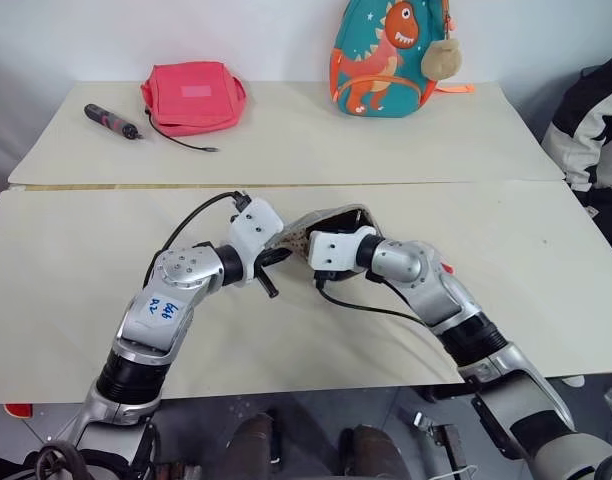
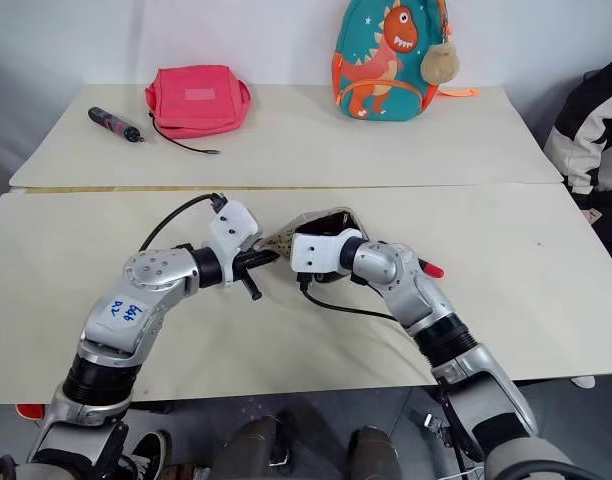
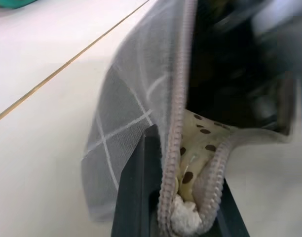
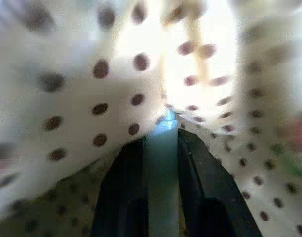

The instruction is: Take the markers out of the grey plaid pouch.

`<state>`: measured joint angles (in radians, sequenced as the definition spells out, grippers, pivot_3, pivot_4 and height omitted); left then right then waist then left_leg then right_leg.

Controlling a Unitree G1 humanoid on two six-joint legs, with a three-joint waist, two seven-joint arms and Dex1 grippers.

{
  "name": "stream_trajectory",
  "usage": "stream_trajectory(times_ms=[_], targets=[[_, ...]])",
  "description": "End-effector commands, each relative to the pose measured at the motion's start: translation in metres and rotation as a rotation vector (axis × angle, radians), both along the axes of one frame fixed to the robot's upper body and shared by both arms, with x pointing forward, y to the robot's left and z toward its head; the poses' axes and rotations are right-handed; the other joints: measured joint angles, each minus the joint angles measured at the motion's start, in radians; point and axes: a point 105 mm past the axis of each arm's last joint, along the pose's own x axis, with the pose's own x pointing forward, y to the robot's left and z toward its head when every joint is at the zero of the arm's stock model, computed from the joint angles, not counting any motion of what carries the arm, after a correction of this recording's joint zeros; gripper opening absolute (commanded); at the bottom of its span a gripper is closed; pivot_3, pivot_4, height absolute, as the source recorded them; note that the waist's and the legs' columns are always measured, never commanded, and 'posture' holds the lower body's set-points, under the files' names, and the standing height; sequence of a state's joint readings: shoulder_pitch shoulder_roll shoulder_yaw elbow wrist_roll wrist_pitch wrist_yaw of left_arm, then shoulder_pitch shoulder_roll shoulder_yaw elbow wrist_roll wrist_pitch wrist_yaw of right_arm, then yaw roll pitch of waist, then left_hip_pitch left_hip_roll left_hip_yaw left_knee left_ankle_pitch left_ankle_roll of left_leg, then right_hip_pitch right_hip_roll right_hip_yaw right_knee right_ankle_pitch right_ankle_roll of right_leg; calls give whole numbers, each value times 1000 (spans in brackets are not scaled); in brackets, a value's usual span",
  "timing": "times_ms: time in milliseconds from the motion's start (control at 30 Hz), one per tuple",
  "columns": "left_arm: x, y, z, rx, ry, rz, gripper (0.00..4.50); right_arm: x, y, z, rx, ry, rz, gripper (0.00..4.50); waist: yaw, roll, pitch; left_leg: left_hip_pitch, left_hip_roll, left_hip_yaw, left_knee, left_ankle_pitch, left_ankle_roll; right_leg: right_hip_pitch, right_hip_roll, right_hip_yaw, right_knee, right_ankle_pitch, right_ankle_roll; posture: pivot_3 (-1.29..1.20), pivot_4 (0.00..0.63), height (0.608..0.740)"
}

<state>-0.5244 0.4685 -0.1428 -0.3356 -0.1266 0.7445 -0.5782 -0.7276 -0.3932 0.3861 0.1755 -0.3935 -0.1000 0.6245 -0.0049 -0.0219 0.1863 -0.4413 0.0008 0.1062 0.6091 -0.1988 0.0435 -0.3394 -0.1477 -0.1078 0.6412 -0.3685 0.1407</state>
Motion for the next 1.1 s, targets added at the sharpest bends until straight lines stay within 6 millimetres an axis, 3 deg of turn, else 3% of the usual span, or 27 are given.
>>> stream_trajectory(times_ms=[33,100,300,567,767,967,1100], targets=[[5,8,2,27,-47,48,0,-12,-5,31,75,-35,52,441,0,0,0,0,0,0,0,0,0,0,0,0,0,0,0,0,150,740],[9,13,0,37,-51,77,0,-16,-10,35,100,-34,82,441,1,0,0,0,0,0,0,0,0,0,0,0,0,0,0,0,150,740],[18,22,6,36,-104,132,0,-39,-10,22,102,63,223,441,1,0,0,0,0,0,0,0,0,1,0,0,0,0,0,0,150,740],[19,26,0,63,-102,136,0,-42,-7,44,309,118,246,441,2,0,0,0,0,0,0,0,0,1,0,0,0,0,0,0,150,740],[14,22,-6,58,-81,125,0,-32,-11,64,499,144,183,441,2,0,0,0,0,-1,0,0,0,1,0,-1,0,0,0,0,150,740],[21,33,-2,65,-113,183,0,-34,-20,57,465,166,189,441,2,0,0,0,0,0,0,0,0,0,0,-1,1,0,0,0,150,740],[24,46,2,89,-144,217,0,-39,-30,98,651,203,213,441,1,0,0,0,0,0,0,0,0,0,0,0,1,0,0,0,150,740]])
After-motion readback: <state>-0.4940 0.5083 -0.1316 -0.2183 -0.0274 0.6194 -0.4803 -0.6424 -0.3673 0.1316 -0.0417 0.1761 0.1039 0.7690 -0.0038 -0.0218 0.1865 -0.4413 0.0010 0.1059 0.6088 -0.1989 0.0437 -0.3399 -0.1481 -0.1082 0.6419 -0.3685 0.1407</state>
